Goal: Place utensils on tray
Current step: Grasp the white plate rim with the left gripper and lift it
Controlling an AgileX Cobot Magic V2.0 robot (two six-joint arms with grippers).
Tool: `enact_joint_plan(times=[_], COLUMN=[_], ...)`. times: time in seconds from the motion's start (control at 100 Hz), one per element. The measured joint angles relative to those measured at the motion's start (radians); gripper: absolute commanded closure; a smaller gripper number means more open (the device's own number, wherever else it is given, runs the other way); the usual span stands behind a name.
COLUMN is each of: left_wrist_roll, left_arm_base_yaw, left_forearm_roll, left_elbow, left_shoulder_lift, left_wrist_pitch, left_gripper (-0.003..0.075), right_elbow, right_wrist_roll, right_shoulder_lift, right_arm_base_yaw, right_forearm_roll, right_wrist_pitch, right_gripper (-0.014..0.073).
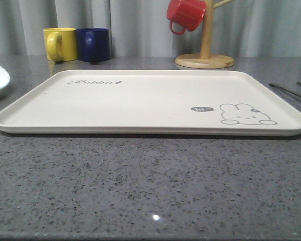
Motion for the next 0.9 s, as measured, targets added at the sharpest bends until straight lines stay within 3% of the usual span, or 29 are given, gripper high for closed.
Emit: enact_joint_plan(times=[0.4,0.9], left_wrist_roll=[0.261,0.282], left_arm_base_yaw=[-0.002,-0.340], left_forearm_roll=[-0.376,-0.439], left_elbow=[0.000,-0.052], left_shoulder_lift=[-0.151,0.030], left_wrist_pitch=[0.083,0.043], left_gripper=[0.0738,0.0738], right_elbow=[0.000,0.000], right_wrist_roll=[0.000,0.000], right_shoulder_lift=[0.000,0.000], right_arm_base_yaw=[0.000,0.000], right_forearm_roll=[0.000,0.000], right_wrist_pitch=[0.000,0.000], right_gripper=[0.0662,0.0662])
